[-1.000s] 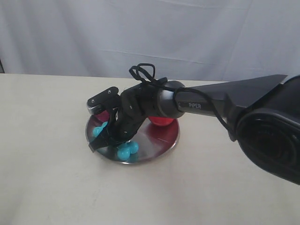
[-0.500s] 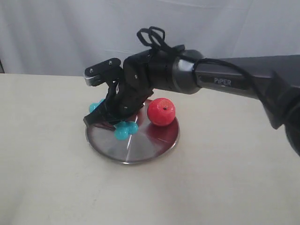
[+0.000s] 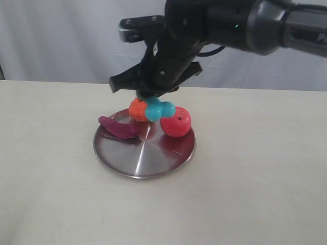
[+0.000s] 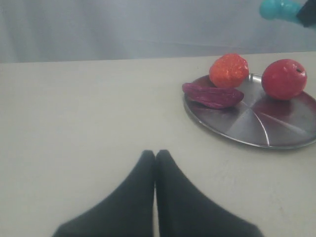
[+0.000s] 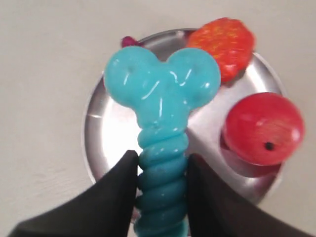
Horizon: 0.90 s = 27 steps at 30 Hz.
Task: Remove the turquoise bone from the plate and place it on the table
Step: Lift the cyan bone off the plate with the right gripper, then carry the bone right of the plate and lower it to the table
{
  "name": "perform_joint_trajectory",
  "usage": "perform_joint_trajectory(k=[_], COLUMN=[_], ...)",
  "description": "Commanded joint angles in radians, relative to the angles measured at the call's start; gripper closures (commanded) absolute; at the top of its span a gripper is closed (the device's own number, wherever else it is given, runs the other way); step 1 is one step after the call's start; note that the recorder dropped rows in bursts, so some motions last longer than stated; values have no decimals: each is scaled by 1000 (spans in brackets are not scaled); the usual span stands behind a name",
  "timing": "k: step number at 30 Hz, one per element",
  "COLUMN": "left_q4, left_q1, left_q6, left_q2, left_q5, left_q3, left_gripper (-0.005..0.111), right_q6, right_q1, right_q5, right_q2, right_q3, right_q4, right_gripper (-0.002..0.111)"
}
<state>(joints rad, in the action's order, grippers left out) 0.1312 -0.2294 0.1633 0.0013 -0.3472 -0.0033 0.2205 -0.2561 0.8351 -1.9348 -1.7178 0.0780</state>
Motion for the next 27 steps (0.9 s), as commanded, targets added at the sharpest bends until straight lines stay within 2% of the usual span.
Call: perform_joint_trajectory(k=[1,8,14,20,27], left_q4=[0,0,0,0,0], left_q1=[-3,-3,-3,-3,-3], left_q6=[2,2,2,2,2], left_q2=[-1,-1,-1,-1,-1], left_q5=[1,1,1,1,1], left_q3=[3,3,3,3,3], left_gripper=[107,107,107,107,107], right_q6=[58,73,121,158,209], right_q1=[60,199,313,335,335], right_q5=[84,142,52,-169,-283], right_q2=[57,106,118,98,1], right_q3=[-1,29,186,361,391], right_q4=[113,114,114,114,114], right_gripper=[109,109,109,109,109])
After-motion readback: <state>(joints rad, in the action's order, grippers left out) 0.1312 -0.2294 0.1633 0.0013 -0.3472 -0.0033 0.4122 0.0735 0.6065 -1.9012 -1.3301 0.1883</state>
